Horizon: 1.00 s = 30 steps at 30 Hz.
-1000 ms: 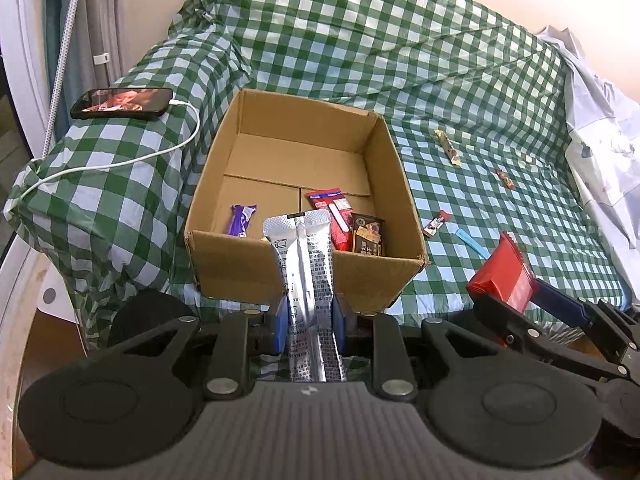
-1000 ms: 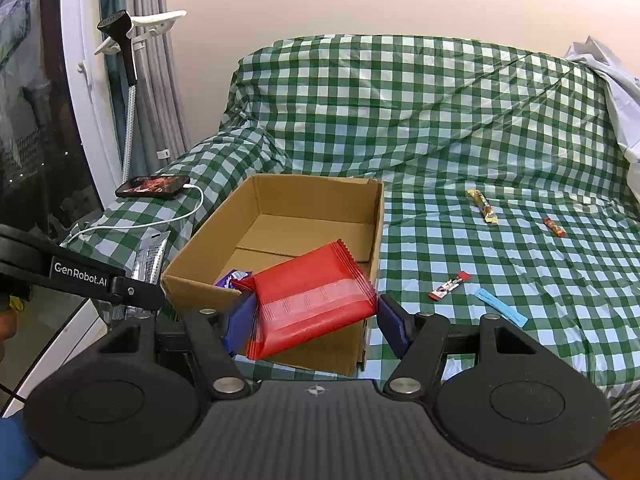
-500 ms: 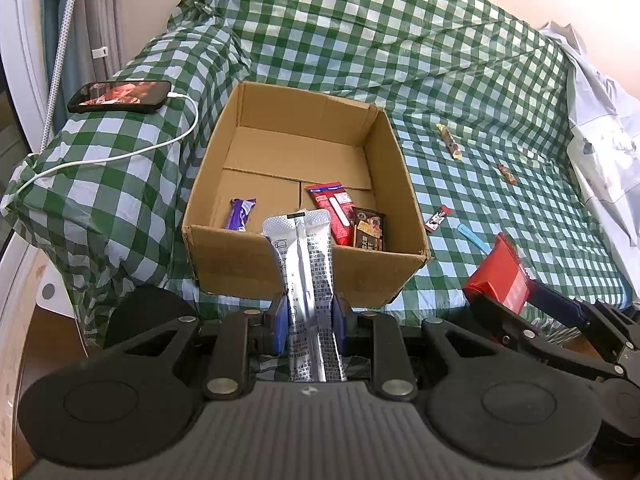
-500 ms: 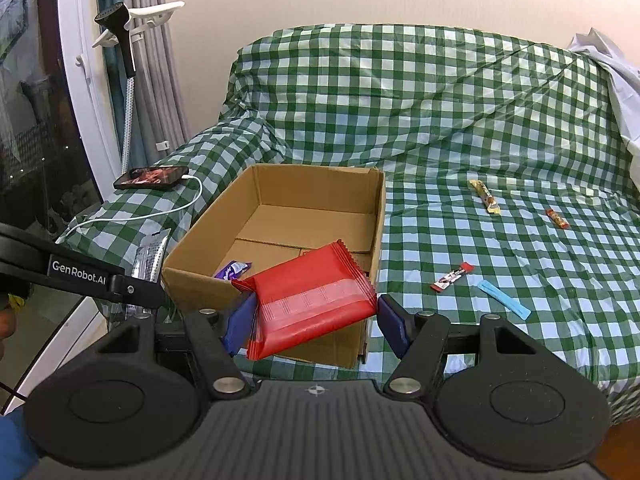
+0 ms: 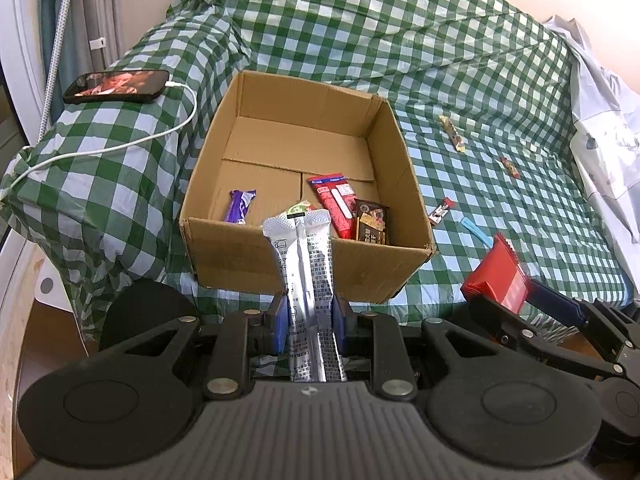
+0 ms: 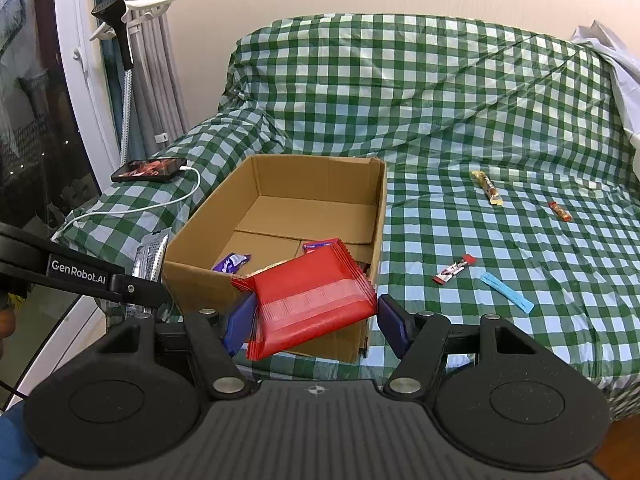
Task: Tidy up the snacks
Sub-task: 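Carry the silver sachet and red wafer pack over the cardboard box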
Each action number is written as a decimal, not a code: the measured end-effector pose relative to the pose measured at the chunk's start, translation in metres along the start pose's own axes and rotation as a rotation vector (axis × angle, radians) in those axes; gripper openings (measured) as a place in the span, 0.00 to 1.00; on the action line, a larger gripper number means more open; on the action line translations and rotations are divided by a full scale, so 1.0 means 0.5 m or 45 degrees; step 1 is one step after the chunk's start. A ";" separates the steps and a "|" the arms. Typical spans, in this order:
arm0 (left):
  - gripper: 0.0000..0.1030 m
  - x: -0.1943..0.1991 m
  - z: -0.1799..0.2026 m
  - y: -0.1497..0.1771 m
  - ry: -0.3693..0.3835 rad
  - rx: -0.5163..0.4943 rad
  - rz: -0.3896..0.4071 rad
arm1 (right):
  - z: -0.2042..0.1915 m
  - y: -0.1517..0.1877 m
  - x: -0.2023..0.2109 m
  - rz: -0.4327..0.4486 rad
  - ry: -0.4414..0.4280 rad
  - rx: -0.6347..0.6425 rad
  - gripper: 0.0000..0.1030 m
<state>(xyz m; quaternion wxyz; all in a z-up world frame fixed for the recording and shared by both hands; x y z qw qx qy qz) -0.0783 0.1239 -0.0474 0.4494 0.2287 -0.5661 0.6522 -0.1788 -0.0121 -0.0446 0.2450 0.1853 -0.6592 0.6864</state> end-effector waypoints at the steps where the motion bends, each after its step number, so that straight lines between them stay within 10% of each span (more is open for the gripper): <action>1: 0.25 -0.004 -0.002 -0.001 0.000 0.002 -0.007 | 0.000 0.002 -0.003 -0.007 0.000 -0.001 0.66; 30: 0.25 -0.095 -0.021 -0.031 -0.018 0.048 -0.119 | 0.001 -0.001 -0.089 -0.159 -0.022 0.024 0.66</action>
Point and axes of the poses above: each gripper's, at about its wrist camera, not at the fingertips, and x roughly against the way its jaws point, z to its right, y to its underside, the point moved 5 cm from there along -x, roughly the way its jaws point, and after that the axes turned 13 degrees about x, right-handed, at the moved point
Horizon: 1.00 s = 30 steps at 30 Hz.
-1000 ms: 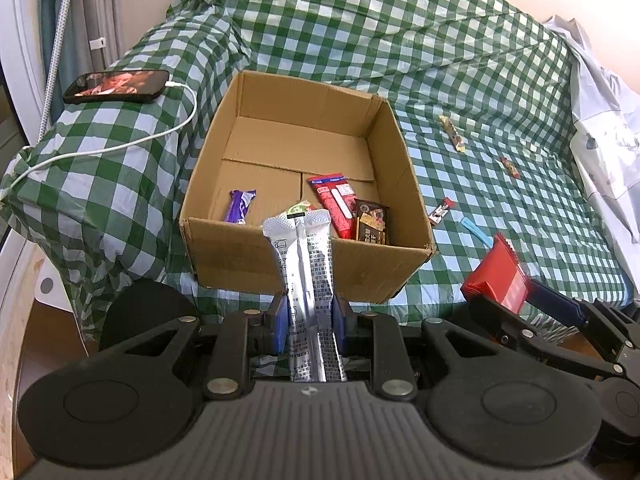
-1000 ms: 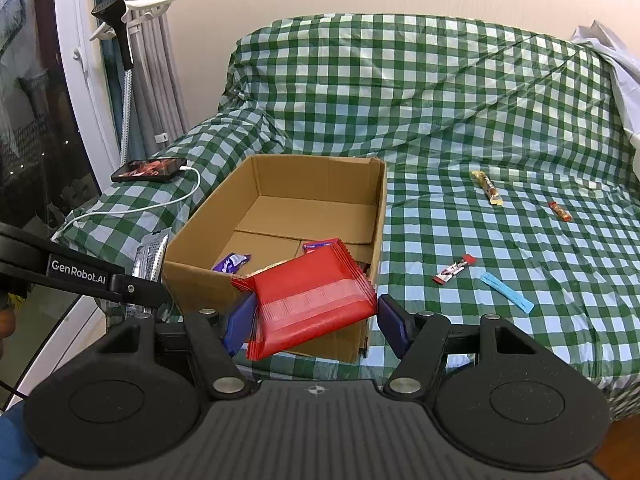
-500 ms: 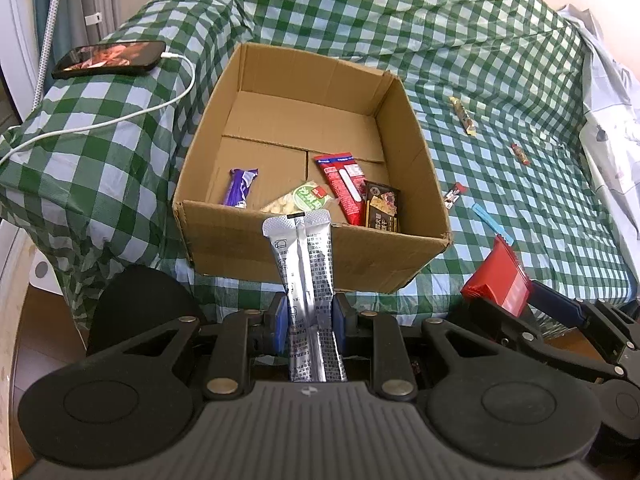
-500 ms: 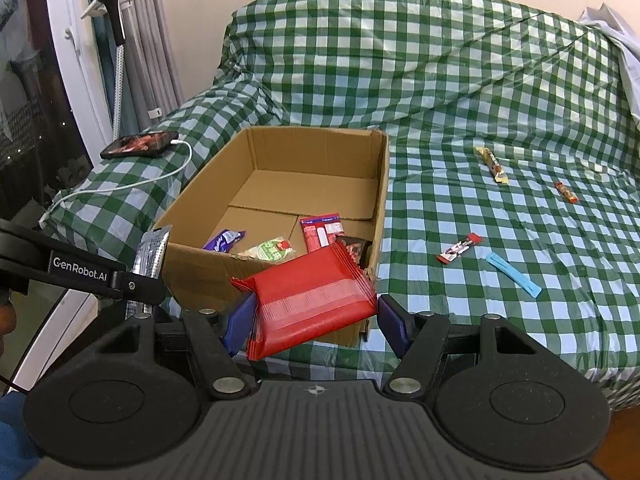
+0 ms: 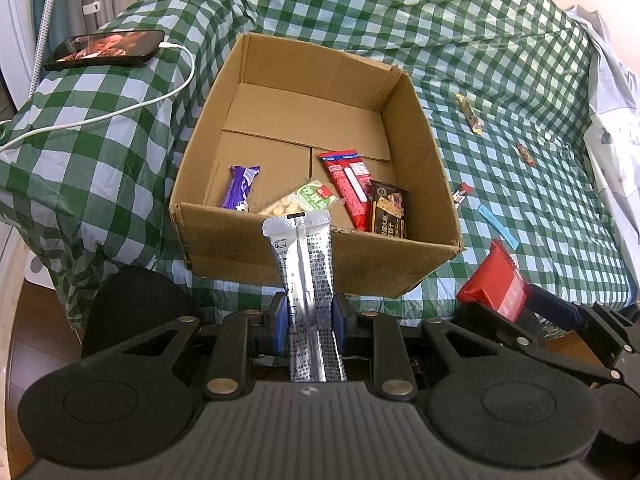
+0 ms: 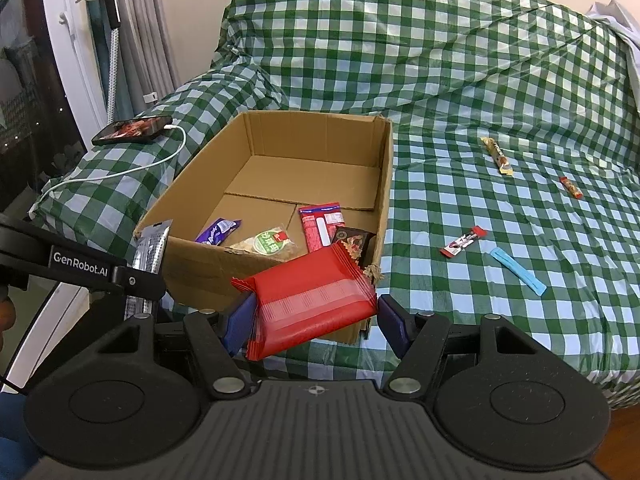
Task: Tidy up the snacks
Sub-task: 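Carry the silver sachet and red wafer pack over the cardboard box, then open the left tool to drop the sachet while the right tool drops the wafer pack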
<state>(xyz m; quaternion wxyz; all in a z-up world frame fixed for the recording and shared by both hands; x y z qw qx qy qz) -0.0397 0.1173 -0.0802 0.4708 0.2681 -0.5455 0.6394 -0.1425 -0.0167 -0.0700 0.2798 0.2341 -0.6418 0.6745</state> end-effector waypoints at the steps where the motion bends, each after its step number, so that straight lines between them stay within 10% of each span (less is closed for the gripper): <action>1: 0.25 -0.001 0.001 -0.002 0.002 0.002 0.000 | 0.000 -0.002 -0.003 -0.002 0.000 0.002 0.66; 30: 0.26 -0.088 0.045 -0.182 -0.013 0.042 0.079 | 0.041 -0.124 -0.147 0.022 -0.001 0.043 0.66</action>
Point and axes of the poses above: each gripper's, at about its wrist camera, not at the fingertips, and x roughly against the way its jaws point, z to its right, y to its underside, the point moved 5 cm from there along -x, roughly the way its jaws point, and after that the axes turned 13 degrees about x, right-handed, at the moved point
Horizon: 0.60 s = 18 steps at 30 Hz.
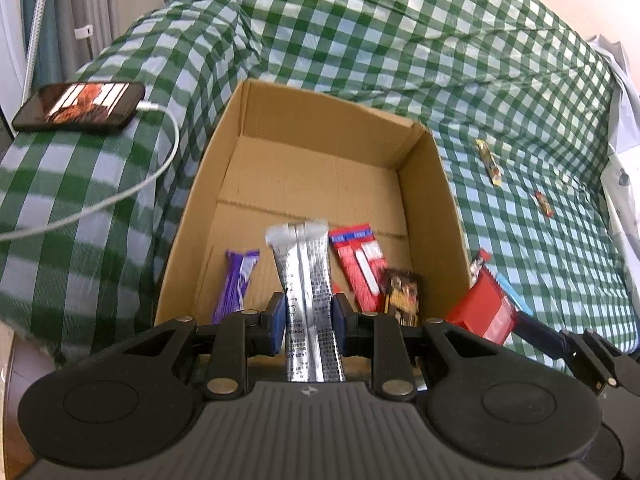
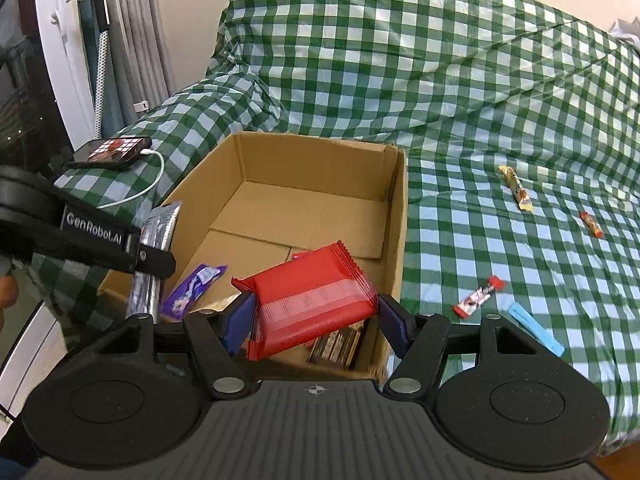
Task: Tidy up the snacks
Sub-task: 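Open the left tool to drop the sachet while the right tool drops the wafer pack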
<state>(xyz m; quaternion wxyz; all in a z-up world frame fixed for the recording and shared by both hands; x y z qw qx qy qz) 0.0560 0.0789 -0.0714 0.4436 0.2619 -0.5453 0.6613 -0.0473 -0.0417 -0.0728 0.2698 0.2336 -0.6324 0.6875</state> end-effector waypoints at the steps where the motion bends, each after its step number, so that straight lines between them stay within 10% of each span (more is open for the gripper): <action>1: 0.25 -0.006 0.003 -0.008 -0.003 -0.003 0.006 | 0.003 -0.004 -0.008 -0.001 0.001 0.001 0.66; 18: 0.37 -0.126 0.016 -0.106 -0.071 -0.003 0.012 | 0.049 -0.063 -0.148 -0.004 -0.017 0.011 0.68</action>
Point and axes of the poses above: each gripper's, at about its wrist camera, not at the fingertips, and x roughly against the way its jaws point, z to its right, y to its underside, the point moved 5 cm from there along -x, roughly the way its jaws point, and after that the axes turned 13 degrees about x, right-handed, at the moved point
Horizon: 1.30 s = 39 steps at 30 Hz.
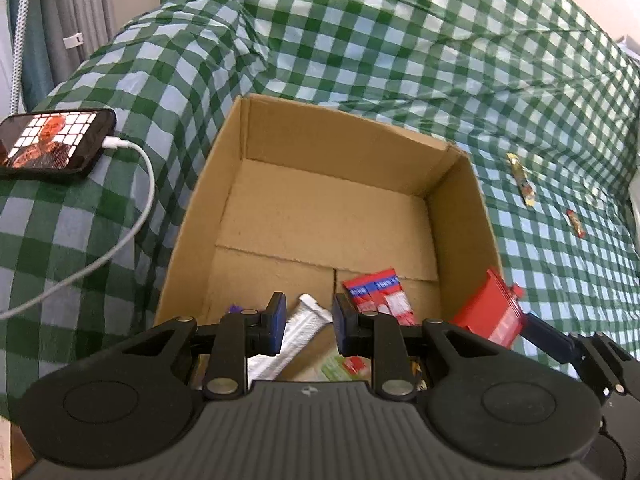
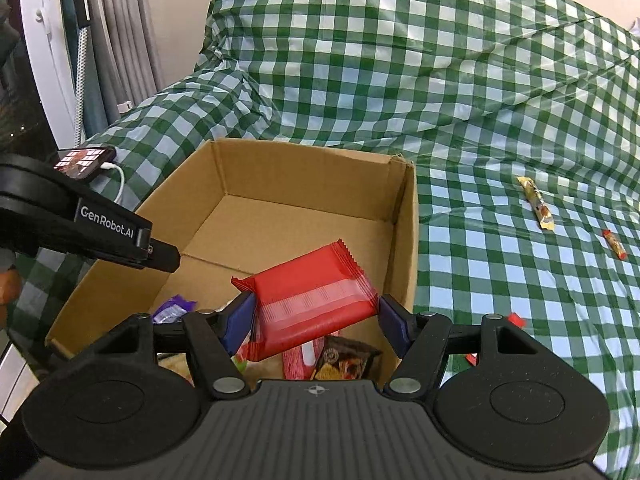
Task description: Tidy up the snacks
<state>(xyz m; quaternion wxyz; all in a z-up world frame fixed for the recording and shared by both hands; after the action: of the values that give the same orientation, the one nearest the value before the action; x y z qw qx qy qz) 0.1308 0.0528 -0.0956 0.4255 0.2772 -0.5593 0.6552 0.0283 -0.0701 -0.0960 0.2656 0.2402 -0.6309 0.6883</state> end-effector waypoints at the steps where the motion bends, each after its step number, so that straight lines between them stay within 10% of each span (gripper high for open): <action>1: 0.46 -0.001 -0.003 -0.007 -0.002 -0.001 0.004 | 0.000 -0.003 -0.003 0.005 -0.008 0.003 0.69; 3: 0.94 0.004 -0.014 -0.018 -0.028 0.016 0.035 | 0.000 -0.011 -0.007 0.016 -0.029 0.015 0.73; 4: 0.97 0.011 -0.020 -0.021 -0.046 0.030 0.065 | 0.000 -0.014 -0.005 0.021 -0.034 0.019 0.84; 20: 1.00 0.151 -0.086 0.163 -0.093 -0.001 -0.041 | -0.053 0.075 0.172 -0.045 -0.007 -0.115 0.94; 39: 1.00 0.320 -0.047 0.273 0.000 -0.089 0.195 | -0.140 0.118 0.357 0.138 0.051 0.017 0.97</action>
<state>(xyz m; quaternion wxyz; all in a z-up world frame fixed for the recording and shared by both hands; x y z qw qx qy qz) -0.0625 0.1135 -0.0346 0.3836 0.2188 -0.6013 0.6659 -0.1435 0.0071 -0.0272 0.2387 0.1937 -0.6329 0.7106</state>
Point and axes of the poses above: each gripper's, at about its wrist camera, not at the fingertips, and x roughly against the way its jaws point, z to its right, y to its underside, the point moved 5 cm from there along -x, roughly the way its jaws point, and after that the axes turned 13 degrees about x, right-handed, at the moved point
